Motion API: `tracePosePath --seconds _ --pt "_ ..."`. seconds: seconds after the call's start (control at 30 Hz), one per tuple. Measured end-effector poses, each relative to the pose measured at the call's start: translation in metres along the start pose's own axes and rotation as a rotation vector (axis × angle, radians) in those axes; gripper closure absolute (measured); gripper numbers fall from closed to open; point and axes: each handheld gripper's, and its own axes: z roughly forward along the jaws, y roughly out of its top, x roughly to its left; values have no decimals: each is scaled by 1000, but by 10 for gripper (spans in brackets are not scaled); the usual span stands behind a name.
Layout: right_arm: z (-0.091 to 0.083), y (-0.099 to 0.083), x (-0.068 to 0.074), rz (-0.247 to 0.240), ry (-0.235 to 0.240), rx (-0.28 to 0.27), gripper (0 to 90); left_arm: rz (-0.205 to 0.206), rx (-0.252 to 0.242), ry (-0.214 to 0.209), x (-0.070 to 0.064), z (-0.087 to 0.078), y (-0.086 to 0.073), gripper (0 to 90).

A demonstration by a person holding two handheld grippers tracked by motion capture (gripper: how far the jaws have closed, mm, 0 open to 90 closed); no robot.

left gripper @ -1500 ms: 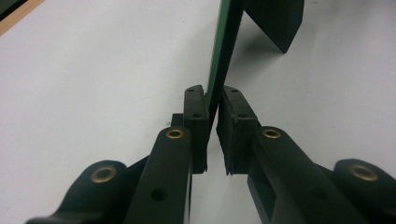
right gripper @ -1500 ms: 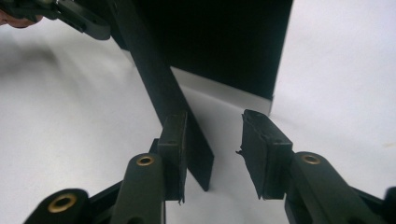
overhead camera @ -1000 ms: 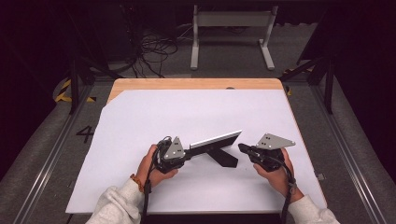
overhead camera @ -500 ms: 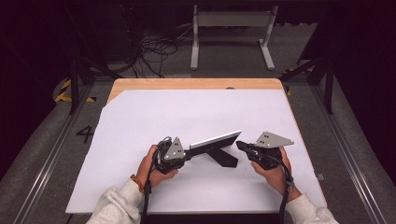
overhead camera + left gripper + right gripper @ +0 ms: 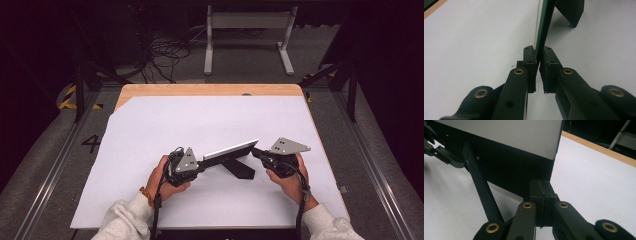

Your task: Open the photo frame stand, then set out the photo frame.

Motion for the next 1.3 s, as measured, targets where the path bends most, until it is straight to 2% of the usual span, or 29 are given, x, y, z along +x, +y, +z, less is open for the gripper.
tracePosePath --seconds 0.33,0.57,0.7,0.87,0.93,1.23,1.3 --pt "8 3 -3 -2 -5 4 900 20 -5 -4 -5 0 0 848" --pt "15 6 -6 5 4 5 900 28 9 13 -11 -1 1 841" --pt "19 8 -6 11 -1 5 900 31 11 3 -11 -1 2 835" --pt "23 8 -4 -10 -18 -3 900 33 9 -6 -12 -2 2 827" --pt "24 8 -2 -14 -7 1 900 21 8 -16 -14 -3 1 823" --pt "23 11 5 -34 -3 -27 900 18 2 -35 -17 -4 1 808" --pt "23 12 5 -34 1 -25 900 28 -1 -41 -19 -3 2 805"
